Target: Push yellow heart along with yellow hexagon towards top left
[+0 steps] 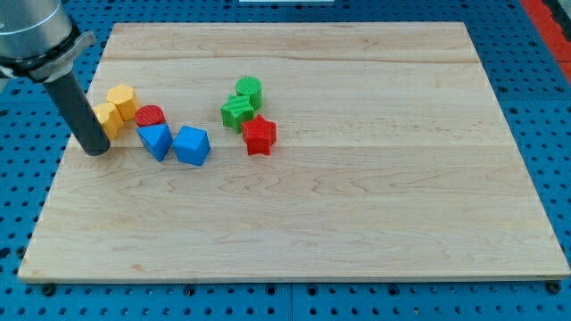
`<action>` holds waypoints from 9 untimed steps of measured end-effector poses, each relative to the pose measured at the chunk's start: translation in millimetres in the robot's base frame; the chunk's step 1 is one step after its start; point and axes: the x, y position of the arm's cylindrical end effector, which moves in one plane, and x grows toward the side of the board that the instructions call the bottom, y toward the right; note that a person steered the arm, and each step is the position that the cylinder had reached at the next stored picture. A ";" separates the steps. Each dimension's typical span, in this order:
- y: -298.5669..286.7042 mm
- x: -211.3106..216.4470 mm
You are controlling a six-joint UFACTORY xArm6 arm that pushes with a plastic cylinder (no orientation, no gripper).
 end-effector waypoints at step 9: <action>1.5 -65.8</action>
